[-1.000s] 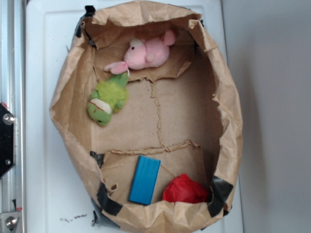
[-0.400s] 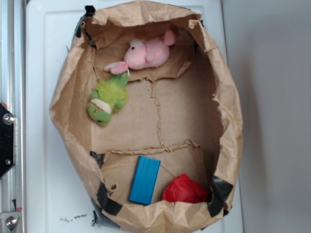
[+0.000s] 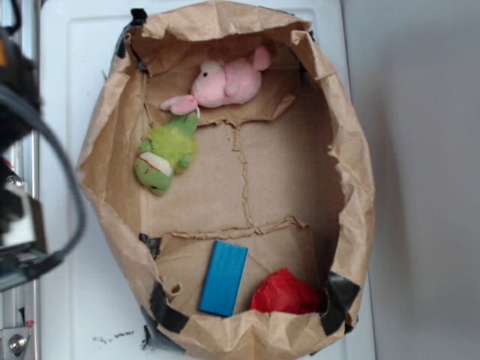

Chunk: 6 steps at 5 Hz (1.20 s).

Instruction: Grab the pink bunny.

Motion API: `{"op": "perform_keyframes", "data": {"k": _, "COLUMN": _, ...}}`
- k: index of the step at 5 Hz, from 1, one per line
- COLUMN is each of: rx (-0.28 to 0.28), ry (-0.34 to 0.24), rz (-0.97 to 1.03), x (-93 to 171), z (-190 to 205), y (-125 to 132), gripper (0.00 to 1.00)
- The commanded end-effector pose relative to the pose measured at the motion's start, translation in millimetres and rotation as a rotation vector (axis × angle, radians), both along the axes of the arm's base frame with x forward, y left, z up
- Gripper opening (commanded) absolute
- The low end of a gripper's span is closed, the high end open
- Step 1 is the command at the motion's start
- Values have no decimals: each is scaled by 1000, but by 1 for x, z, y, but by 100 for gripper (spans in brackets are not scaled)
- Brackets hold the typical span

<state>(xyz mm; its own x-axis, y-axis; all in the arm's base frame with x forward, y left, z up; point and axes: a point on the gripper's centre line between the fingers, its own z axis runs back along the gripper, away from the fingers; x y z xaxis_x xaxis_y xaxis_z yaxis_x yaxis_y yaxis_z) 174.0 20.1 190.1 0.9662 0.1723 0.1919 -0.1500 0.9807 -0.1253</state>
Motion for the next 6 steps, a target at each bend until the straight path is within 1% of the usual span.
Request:
{"op": "perform_keyframes", "data": {"k": 1, "rx": 51, "ry": 32, "rz": 28, "x": 44, "z": -18, "y": 3, "gripper": 100}}
{"op": "perform_keyframes", "data": {"k": 2, "rx": 38, "ry": 56, "rz": 73, "x": 68, "z": -30, "y": 23, "gripper": 100}}
{"op": "perform_keyframes", "data": {"k": 3, "rx": 27, "ry": 72, "rz": 84, "x": 87, "z": -40, "y": 30, "gripper": 100}}
{"op": "perform_keyframes", "data": {"k": 4, "rx": 48, "ry": 86, "rz": 75, "x": 105, "z": -59, "y": 39, "gripper": 100}}
{"op": "perform_keyframes", "data": {"k": 5, "rx": 69, "ry": 69, "rz": 43, "x": 109, "z": -73, "y": 52, "gripper": 100}}
{"op": "perform_keyframes", "data": {"k": 6, "rx": 69, "ry": 69, "rz": 43, "x": 109, "z": -73, "y": 52, "gripper": 100}}
